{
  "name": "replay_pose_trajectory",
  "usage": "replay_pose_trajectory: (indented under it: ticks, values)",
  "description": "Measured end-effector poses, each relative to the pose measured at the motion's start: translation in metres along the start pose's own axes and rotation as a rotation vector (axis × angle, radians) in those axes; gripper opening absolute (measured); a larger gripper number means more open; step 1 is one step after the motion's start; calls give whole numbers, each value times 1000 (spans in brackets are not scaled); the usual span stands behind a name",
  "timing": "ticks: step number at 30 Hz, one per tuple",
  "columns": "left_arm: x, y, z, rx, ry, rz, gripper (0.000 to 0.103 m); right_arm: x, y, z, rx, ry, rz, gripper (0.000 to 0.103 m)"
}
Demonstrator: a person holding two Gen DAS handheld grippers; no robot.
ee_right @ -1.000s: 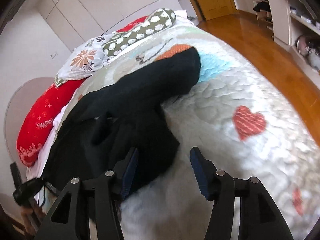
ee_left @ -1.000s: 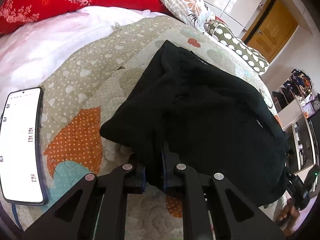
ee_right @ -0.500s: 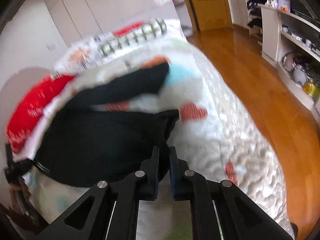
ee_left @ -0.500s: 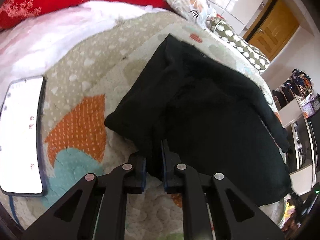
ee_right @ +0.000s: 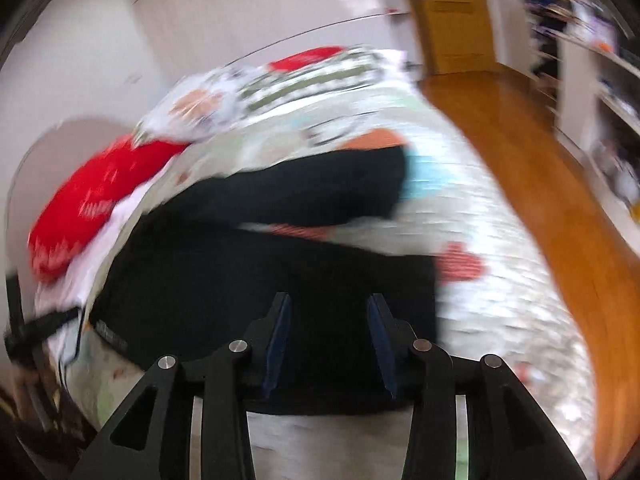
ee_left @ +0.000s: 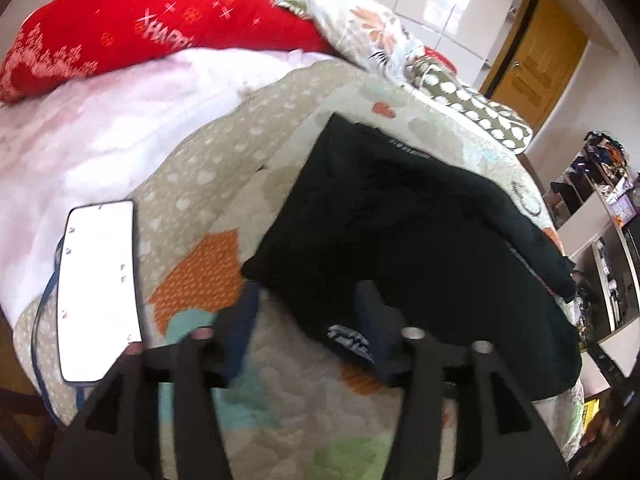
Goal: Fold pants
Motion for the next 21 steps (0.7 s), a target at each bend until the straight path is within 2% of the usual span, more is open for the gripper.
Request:
replay_pose_trajectory:
  ticks: [3, 5, 9, 10, 11, 13, 16, 19, 21]
  values:
    - [8, 12, -2, 20, 3, 21, 55, 22, -38, 0, -89, -35, -50, 42]
    - [19, 18, -1, 29, -1, 30, 62, 37, -58, 3, -127, -63, -82, 42]
    - [58, 20, 10, 62, -77, -12, 62, 64, -79, 15, -178, -125, -94, 43]
    - [61, 21, 12, 69, -81, -9, 63, 70, -79, 21, -181, -150, -94, 44]
    - [62, 24, 12, 85, -71, -9, 68, 77, -79, 26, -184, -174, -94, 45]
    - [59, 31, 11, 104, -70, 0, 78, 76, -80, 26, -193, -167, -99, 46]
    - [56, 38, 3, 120, -80, -2, 78, 71, -78, 13, -165, -162, -142, 51]
    - [50, 45, -20, 125, -47, 11, 80, 67, -72, -11, -192, -125, -123, 54]
    - [51, 56, -40, 140, -43, 45, 84, 68, -70, -31, -222, -103, -103, 58]
Point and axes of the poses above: each gripper's, at about its wrist camera, not at the fingertips, and x roughly the way its jaws point, y to its right, z to its underside, the point moved 6 cm from there along x, roughly the way its jaws point, and after that the axes turned 3 degrees about -x, right-handed, at the moved point
